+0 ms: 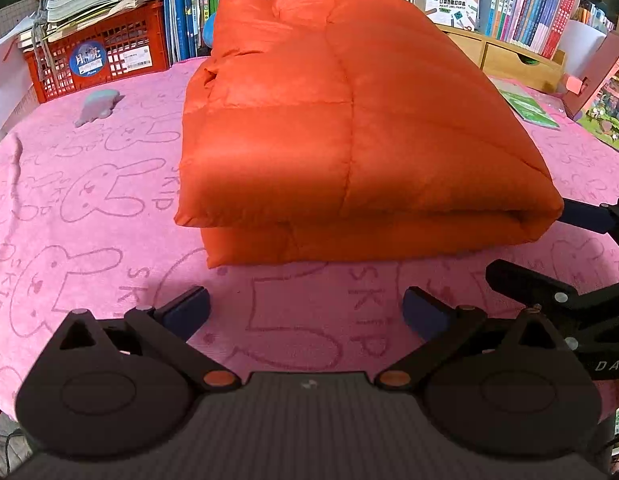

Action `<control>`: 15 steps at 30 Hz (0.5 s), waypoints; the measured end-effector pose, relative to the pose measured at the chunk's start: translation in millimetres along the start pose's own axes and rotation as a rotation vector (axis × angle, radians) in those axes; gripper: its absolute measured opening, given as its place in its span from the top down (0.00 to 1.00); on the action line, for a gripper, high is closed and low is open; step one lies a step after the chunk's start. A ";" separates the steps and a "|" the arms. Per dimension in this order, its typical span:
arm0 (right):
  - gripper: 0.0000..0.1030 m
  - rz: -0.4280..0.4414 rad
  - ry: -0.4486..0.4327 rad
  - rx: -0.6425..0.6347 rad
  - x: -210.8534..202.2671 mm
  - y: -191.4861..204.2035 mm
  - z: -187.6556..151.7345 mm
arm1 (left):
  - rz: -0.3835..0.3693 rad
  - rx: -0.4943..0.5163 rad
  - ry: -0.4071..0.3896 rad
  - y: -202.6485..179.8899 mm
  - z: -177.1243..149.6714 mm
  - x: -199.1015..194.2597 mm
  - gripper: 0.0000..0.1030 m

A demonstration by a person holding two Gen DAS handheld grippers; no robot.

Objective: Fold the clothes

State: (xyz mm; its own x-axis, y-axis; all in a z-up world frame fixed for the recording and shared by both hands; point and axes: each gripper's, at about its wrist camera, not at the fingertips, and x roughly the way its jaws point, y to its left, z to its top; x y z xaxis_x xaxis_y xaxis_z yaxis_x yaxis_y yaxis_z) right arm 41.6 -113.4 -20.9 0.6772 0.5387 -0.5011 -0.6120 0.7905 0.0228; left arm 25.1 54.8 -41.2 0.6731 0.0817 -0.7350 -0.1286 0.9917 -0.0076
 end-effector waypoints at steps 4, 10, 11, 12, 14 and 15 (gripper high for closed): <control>0.00 0.004 0.001 0.012 0.3 -1.0 -0.3 | -0.001 0.001 -0.004 0.9 -1.2 0.7 0.00; 0.00 0.005 0.007 0.009 0.8 0.5 -0.1 | -0.001 -0.009 -0.009 1.2 -1.8 1.7 0.00; 0.00 0.005 0.008 0.009 0.9 0.6 -0.1 | -0.003 -0.013 -0.011 2.1 -1.8 1.4 0.00; 0.00 0.005 0.009 0.008 0.9 0.8 -0.1 | -0.005 -0.020 -0.014 3.3 -1.5 0.6 0.00; 0.00 0.005 0.010 0.009 1.0 0.7 -0.1 | -0.010 -0.026 -0.032 4.6 -0.7 -3.6 0.00; 0.00 0.005 0.010 0.008 1.1 0.5 -0.2 | -0.007 -0.022 -0.045 4.5 -0.2 -6.4 0.00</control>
State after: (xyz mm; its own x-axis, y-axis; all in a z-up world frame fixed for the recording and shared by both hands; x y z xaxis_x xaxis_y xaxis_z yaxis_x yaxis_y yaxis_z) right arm 41.9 -112.4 -21.6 0.6700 0.5400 -0.5094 -0.6120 0.7902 0.0327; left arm 20.1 58.8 -36.7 0.7063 0.0793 -0.7035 -0.1390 0.9899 -0.0280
